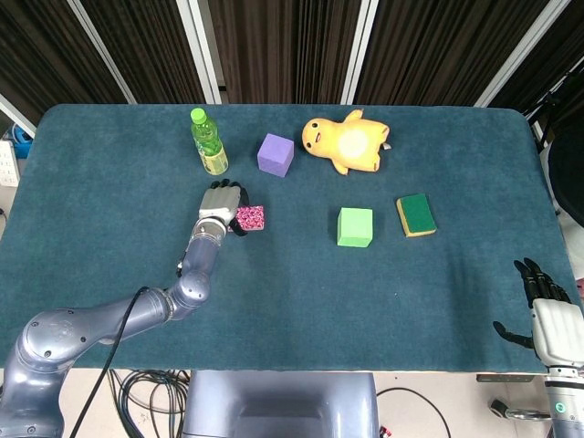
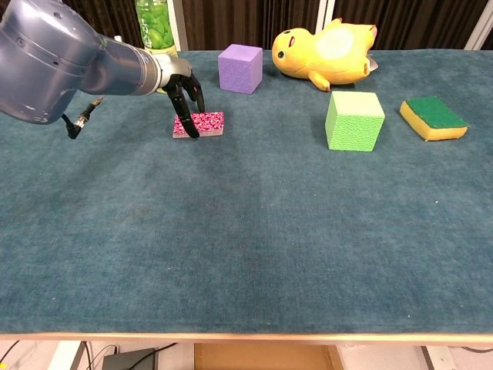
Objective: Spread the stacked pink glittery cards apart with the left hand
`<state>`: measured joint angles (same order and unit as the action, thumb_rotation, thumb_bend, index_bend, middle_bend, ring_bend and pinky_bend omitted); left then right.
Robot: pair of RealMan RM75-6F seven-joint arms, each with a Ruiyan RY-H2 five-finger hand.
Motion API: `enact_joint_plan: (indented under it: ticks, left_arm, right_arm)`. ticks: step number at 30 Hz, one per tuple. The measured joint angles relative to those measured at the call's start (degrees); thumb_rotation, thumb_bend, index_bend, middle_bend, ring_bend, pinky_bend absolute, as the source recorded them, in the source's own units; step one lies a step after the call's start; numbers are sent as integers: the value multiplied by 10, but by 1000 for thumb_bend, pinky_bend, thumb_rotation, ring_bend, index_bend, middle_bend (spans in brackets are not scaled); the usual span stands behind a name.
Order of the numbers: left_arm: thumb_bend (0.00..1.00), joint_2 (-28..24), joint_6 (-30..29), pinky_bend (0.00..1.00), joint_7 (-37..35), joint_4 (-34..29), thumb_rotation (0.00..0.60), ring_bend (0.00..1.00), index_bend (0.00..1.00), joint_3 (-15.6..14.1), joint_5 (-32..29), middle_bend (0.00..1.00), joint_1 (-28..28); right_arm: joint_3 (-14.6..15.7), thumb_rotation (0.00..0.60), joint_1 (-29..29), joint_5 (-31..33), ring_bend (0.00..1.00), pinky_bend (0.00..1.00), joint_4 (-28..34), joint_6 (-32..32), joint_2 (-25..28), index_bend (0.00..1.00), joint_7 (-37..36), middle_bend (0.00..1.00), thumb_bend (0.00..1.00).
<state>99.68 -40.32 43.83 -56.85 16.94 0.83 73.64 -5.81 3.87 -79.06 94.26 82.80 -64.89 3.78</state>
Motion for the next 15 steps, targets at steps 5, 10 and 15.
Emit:
enact_joint_plan:
  ticks: [5, 10, 15]
  left_arm:
    - [168, 4, 3, 27, 8, 9, 600, 50, 430, -1, -9, 203, 3]
    - [185, 6, 5, 26, 11, 12, 600, 50, 450, 2, -13, 207, 4]
    - [187, 8, 7, 21, 13, 22, 600, 50, 442, 1, -14, 203, 5]
  right_arm:
    - [0, 600, 0, 1, 124, 226, 0, 0, 0, 77, 0, 43, 144]
    - [-1, 600, 0, 2, 124, 226, 1, 0, 0, 77, 0, 43, 144]
    - [0, 600, 0, 2, 124, 226, 1, -2, 0, 77, -1, 43, 147]
